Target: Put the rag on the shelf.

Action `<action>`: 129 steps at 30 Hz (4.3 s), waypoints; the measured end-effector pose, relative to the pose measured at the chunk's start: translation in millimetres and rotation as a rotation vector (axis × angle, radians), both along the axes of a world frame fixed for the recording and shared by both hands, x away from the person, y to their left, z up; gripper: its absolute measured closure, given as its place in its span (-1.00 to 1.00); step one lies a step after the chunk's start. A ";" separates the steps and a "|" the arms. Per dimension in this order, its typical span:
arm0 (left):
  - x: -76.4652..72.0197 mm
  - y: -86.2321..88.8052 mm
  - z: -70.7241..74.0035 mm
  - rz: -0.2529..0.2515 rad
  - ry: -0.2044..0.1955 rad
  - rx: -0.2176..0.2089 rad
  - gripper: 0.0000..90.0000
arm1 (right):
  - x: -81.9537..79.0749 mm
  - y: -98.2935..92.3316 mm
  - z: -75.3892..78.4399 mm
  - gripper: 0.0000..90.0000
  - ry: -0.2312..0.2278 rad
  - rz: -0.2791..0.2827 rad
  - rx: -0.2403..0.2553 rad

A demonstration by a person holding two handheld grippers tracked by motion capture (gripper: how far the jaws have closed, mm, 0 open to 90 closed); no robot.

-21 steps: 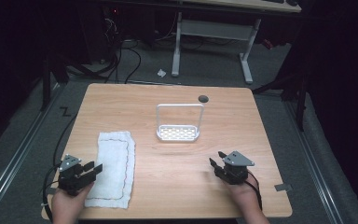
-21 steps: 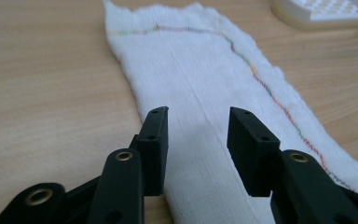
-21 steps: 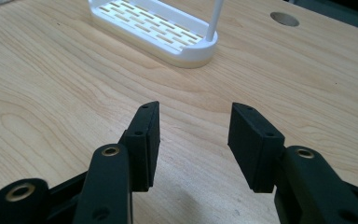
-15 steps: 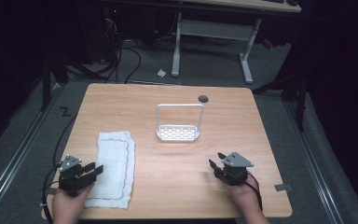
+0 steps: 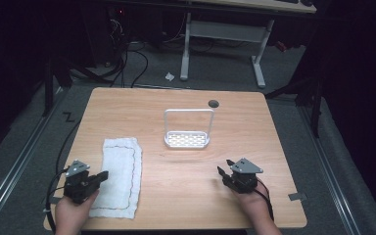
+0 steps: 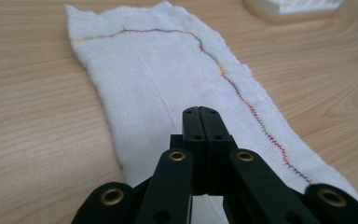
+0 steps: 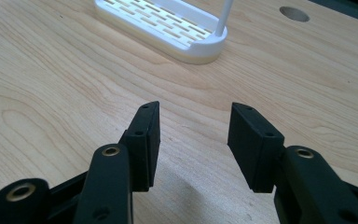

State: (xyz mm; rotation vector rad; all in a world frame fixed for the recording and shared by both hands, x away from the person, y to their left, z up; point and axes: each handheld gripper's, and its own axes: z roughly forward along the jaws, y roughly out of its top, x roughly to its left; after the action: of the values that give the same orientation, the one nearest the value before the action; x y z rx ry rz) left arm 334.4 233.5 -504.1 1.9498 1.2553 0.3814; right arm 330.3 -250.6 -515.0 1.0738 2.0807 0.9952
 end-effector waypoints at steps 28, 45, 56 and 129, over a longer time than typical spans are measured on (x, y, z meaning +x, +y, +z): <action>-34.1 -85.4 -25.8 -0.313 0.099 -0.026 1.00 | -2.5 4.8 0.7 0.29 0.010 0.033 0.008; -30.1 -77.4 -22.2 -0.238 0.040 -0.027 0.84 | 0.5 100.9 -3.6 1.00 0.160 0.327 0.022; -27.5 -76.7 -27.5 -0.239 0.058 -0.043 0.84 | 20.2 168.8 -14.3 1.00 0.226 0.421 -0.043; 29.2 -120.9 -29.6 -0.144 -0.003 -0.180 0.28 | 61.3 85.4 -18.6 0.84 0.225 0.113 0.072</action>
State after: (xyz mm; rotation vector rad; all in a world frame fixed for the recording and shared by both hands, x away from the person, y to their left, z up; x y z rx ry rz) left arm 363.6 112.6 -533.6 1.8702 1.1004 0.1913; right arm 391.7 -165.2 -533.6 1.1616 2.3240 1.0523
